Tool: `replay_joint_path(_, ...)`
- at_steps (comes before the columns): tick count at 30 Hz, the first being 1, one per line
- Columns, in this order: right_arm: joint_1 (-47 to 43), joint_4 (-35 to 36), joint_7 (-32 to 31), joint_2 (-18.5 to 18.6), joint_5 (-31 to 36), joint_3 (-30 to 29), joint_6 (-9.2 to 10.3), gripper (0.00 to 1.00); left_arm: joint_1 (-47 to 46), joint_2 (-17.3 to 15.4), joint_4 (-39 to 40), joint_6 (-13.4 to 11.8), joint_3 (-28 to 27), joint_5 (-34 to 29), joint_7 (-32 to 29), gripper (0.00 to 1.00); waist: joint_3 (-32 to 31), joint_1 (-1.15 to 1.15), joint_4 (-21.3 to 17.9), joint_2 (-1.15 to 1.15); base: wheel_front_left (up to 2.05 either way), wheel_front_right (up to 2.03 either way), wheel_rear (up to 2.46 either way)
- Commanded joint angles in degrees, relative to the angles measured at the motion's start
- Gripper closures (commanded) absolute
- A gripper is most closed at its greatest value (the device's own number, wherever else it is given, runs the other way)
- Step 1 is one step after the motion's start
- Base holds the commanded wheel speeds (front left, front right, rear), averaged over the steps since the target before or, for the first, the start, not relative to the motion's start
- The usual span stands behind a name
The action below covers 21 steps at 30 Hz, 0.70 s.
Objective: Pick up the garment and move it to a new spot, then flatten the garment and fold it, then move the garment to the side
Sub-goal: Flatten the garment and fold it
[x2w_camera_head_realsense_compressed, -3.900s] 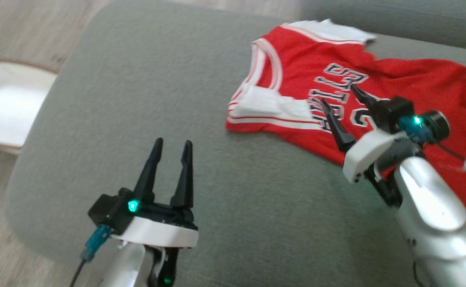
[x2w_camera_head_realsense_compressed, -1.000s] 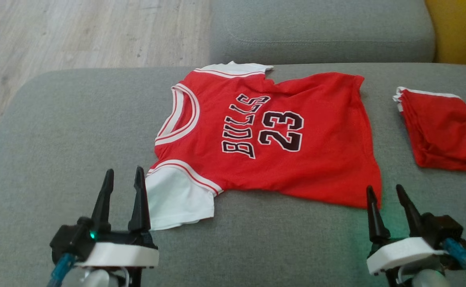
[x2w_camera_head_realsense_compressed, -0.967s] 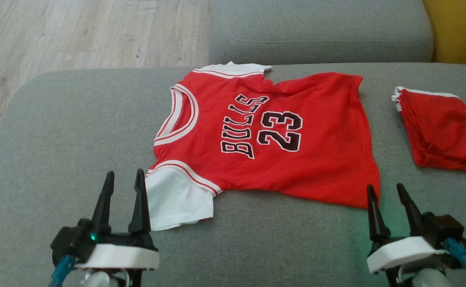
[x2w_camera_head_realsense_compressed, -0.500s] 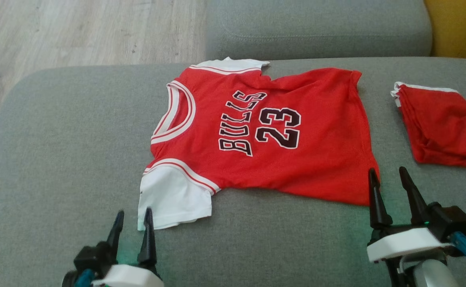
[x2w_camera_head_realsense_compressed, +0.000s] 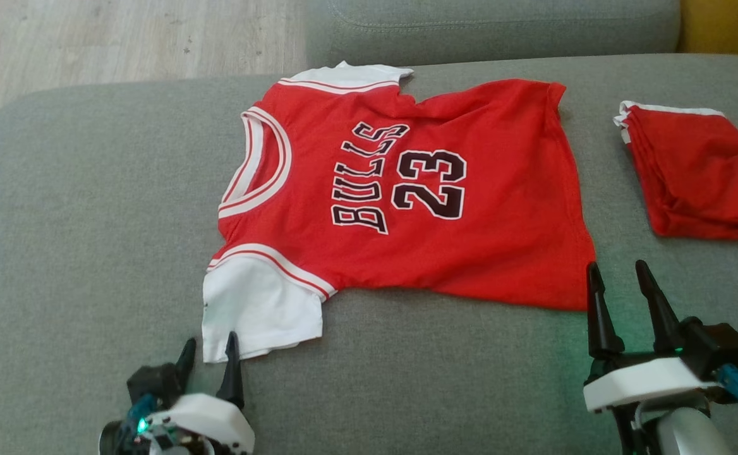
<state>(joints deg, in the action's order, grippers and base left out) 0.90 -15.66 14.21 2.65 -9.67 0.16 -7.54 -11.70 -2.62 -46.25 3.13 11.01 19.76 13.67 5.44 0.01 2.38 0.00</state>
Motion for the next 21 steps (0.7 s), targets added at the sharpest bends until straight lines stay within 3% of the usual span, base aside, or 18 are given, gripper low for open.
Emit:
replay_joint_path(1, 2.8, 1.8, 0.8, 0.2, -0.4, 1.1, 0.05, 0.00, -2.4, -0.4, -1.3, 0.0, -1.4, 0.3, -1.1, 0.00, 0.3, -0.01, -0.3, 0.00, 0.00, 0.00, 0.00)
replay_joint_path(4, 2.7, 1.5, 0.8, 0.2, -0.4, 0.5, 0.05, 0.00, -3.4, -0.4, -3.0, 0.4, -1.1, 0.8, -1.0, 0.03, 0.3, -0.01, -0.3, 0.00, 0.00, 0.00, 0.00)
replay_joint_path(5, 2.7, 1.2, 0.8, 0.2, -0.3, 0.3, 0.05, 0.00, -3.6, -0.3, -3.3, 0.6, -1.0, 0.9, -0.8, 0.71, 0.3, -0.01, -0.2, 0.00, 0.00, 0.00, 0.00)
replay_joint_path(6, 2.6, 0.6, 0.8, 0.2, 0.0, 0.1, 0.05, 0.00, -3.9, -0.3, -3.3, 0.8, -0.8, 1.0, -0.5, 1.00, 0.3, -0.01, 0.0, 0.00, 0.00, 0.00, 0.00)
replay_joint_path(13, 2.9, -5.2, -1.4, 0.2, 0.8, -3.1, 0.05, 0.00, -4.5, -0.3, 3.0, 0.7, -2.3, 1.0, 1.2, 1.00, -0.4, -0.01, 1.1, 0.00, 0.00, 0.00, 0.00)
replay_joint_path(21, 3.8, -10.7, -6.4, 0.2, -2.8, -2.3, 0.05, 0.00, 0.1, -0.3, 21.9, 0.9, -5.7, -0.2, 1.3, 1.00, -1.0, -0.01, 2.5, 0.00, 0.00, 0.00, 0.00)
